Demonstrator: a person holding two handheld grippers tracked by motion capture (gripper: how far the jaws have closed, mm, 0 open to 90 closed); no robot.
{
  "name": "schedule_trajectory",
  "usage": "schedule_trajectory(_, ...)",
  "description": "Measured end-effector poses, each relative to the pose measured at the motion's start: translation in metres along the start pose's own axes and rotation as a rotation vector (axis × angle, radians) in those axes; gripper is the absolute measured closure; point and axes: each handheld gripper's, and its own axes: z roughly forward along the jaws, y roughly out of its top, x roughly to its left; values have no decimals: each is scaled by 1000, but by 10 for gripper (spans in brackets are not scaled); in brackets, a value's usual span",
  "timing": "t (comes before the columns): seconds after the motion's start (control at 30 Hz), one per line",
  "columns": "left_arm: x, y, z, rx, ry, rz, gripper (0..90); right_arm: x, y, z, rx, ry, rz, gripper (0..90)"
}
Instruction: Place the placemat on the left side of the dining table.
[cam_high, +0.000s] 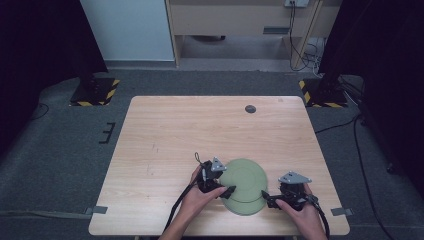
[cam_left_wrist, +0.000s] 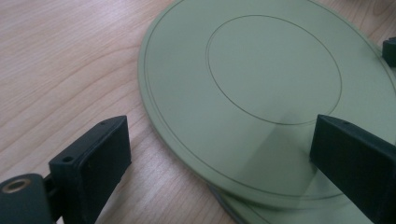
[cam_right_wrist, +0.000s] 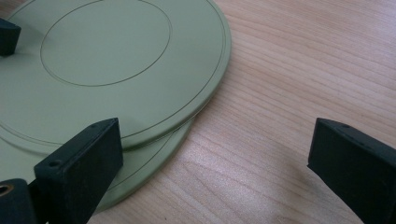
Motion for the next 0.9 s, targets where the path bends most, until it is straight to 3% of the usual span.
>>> schedule_trajectory(0.13, 1, 1, 3, 3, -28, -26, 47, 0, 0, 0, 0, 0, 2, 31)
schedule_trajectory(0.33, -1, 1, 5, -8, -49, -25, 50, 0, 0, 0, 0, -1, 1, 30)
schedule_trajectory(0.5, -3, 1, 6, -19, -33, -36, 43, 0, 0, 1, 0, -1, 2, 28)
schedule_trajectory(0.67, -2, 2, 3, -39, 1, -52, 136, -1, 0, 1, 1, 2, 5, 27)
schedule_trajectory(0.73, -4, 3, 0, -66, 24, -42, 181, -1, 0, 1, 1, 2, 6, 26)
schedule_trajectory(0.9, -5, 8, -13, -147, 17, -65, 281, -1, 0, 1, 2, 1, 6, 23)
